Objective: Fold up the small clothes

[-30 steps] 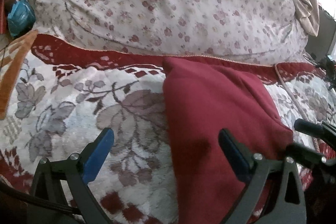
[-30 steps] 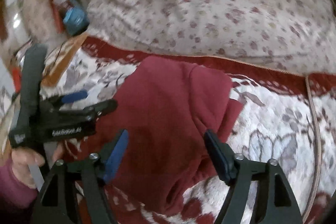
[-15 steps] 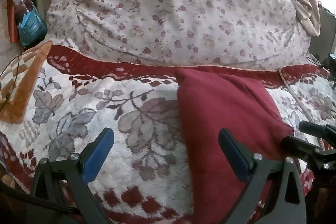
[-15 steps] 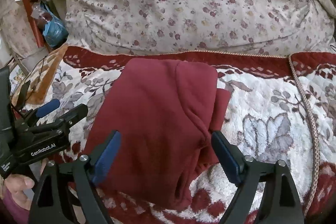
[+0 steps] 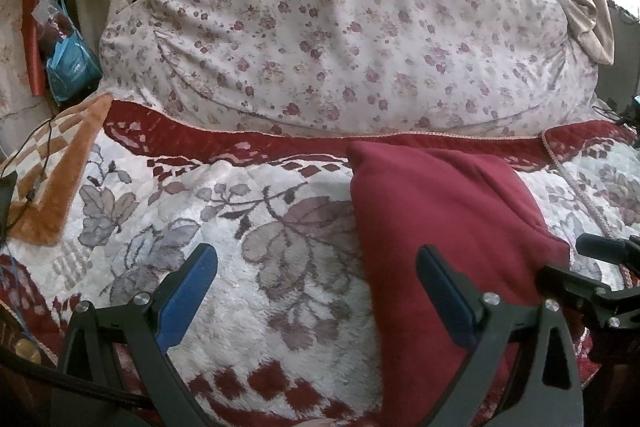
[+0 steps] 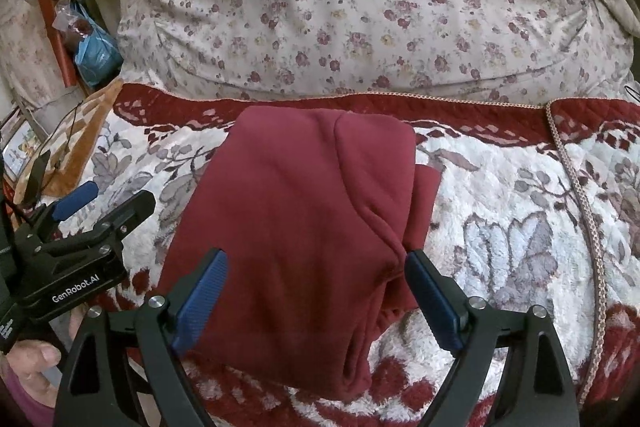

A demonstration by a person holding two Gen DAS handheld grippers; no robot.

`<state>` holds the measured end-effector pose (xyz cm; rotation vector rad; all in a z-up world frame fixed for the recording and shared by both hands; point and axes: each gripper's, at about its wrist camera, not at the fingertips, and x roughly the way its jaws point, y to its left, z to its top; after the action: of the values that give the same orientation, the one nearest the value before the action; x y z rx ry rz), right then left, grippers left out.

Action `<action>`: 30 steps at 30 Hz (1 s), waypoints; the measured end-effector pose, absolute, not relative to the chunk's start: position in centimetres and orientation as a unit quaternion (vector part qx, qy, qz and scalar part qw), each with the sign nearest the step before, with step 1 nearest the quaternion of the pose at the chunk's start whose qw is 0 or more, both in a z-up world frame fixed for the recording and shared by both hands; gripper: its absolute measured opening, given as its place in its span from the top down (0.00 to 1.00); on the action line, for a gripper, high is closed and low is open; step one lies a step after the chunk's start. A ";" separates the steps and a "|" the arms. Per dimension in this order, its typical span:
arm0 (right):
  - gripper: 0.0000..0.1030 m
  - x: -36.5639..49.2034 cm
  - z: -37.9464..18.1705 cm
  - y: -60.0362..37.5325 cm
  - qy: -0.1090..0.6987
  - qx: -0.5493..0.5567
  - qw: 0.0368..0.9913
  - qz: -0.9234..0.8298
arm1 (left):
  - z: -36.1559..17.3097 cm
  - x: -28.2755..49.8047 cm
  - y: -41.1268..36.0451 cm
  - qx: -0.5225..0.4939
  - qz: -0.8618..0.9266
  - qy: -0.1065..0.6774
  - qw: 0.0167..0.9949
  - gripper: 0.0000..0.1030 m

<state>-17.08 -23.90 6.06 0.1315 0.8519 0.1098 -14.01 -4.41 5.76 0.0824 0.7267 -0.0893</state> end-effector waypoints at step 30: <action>0.09 -16.5 5.3 -24.0 0.420 0.063 0.904 0.053 | 5.4 -13.9 -4.5 0.043 -0.045 0.359 0.931 0.04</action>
<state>-16.46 -23.98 5.30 0.1295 0.8680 0.1101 -13.93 -4.48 5.36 0.0883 0.7350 -0.0925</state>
